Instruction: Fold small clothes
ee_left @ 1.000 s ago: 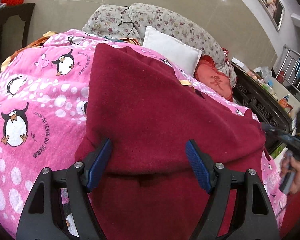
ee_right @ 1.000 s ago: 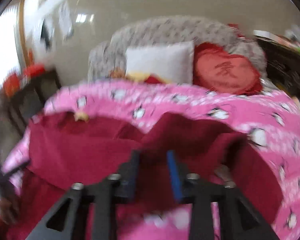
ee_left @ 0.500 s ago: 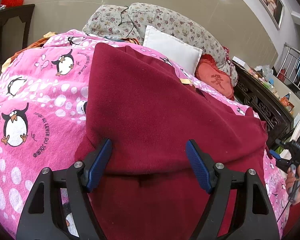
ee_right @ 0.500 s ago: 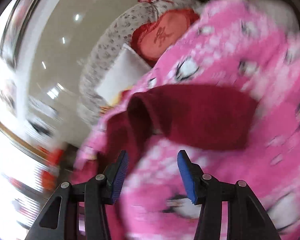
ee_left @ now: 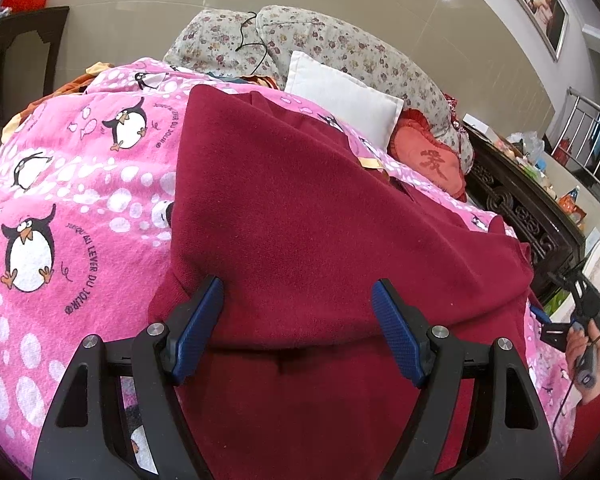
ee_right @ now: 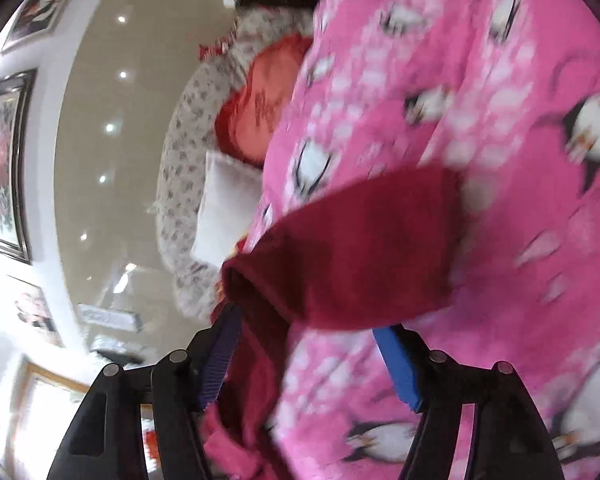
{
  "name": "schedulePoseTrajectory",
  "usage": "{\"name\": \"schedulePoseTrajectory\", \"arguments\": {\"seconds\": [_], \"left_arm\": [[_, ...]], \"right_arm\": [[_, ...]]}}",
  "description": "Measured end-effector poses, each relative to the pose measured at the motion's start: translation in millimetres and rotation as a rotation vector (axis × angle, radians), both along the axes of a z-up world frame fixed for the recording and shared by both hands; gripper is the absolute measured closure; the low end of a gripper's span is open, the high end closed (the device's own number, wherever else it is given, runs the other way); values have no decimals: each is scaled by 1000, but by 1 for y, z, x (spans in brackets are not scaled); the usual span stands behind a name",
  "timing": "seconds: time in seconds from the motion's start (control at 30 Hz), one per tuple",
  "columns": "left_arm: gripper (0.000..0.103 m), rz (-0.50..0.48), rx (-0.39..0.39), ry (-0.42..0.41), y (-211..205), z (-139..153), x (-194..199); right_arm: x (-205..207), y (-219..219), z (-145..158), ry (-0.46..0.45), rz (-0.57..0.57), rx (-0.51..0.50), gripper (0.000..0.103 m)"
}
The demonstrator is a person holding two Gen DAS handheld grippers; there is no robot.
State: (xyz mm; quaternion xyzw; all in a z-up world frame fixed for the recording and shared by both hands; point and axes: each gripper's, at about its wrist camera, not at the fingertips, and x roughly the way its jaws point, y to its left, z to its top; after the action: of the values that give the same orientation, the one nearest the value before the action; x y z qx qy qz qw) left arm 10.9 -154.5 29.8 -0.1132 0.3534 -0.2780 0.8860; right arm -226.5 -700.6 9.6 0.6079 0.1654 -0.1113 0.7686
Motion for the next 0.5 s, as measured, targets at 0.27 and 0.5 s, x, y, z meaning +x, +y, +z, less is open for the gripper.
{"name": "schedulePoseTrajectory", "arguments": {"seconds": [0.27, 0.5], "left_arm": [[25, 0, 4, -2, 0, 0, 1], [25, 1, 1, -10, 0, 1, -1]], "right_arm": [[12, -28, -5, 75, 5, -125, 94], [-32, -58, 101, -93, -90, -329, 96]]}}
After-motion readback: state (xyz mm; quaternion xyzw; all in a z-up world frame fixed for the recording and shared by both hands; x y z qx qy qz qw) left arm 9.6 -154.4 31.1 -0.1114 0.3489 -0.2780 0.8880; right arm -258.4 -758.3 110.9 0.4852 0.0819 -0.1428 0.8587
